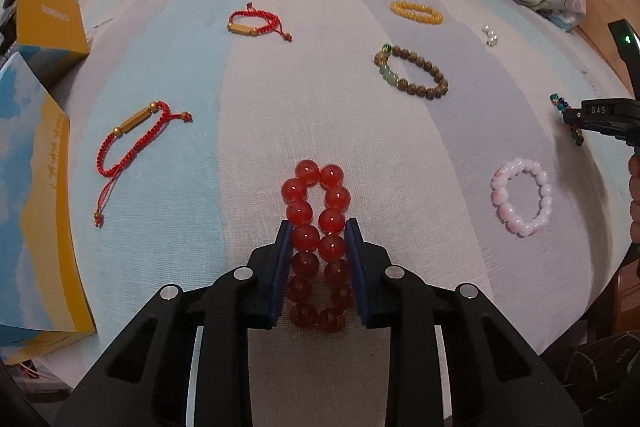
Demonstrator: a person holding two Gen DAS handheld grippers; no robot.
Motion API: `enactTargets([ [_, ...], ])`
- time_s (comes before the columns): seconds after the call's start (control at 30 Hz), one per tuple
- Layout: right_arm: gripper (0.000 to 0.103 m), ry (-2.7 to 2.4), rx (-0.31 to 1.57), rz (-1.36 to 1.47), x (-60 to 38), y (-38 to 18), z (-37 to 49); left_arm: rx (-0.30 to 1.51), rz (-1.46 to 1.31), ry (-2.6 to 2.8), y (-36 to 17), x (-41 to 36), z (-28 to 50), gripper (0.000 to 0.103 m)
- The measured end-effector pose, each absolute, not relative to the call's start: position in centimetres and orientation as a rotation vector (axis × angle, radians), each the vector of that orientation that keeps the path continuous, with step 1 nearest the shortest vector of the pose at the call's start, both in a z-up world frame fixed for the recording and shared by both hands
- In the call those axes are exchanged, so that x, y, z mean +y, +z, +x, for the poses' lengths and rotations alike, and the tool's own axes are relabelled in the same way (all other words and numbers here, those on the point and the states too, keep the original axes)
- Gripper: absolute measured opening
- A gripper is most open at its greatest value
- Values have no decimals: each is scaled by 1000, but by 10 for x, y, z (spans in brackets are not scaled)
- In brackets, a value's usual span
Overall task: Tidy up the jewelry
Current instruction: 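Grasp the red bead bracelet with the left tool while the right tool grasps the multicolour bead bracelet, then lift both bracelets and carry them toward the white cardboard box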
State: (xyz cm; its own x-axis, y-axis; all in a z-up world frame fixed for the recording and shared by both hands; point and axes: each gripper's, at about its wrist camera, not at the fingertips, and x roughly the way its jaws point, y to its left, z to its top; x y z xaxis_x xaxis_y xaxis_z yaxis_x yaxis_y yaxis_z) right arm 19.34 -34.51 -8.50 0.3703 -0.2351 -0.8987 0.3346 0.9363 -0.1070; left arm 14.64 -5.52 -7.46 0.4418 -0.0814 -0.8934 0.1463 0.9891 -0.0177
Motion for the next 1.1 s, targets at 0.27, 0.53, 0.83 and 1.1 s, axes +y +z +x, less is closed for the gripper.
enactTargets([
  [0.27, 8, -331, 1098, 78, -327, -72, 195, 1096, 56, -136, -67, -53, 146, 13],
  [0.53, 8, -315, 1029, 116, -332, -50, 194, 1067, 25, -167, -51, -53, 143, 13],
  [0.83, 0, -253, 965, 138, -312, -19, 188, 1031, -5, -209, -26, -56, 140, 13],
  [1.1, 0, -234, 962, 129, -302, -15, 191, 1022, -21, -224, -20, -53, 139, 13],
])
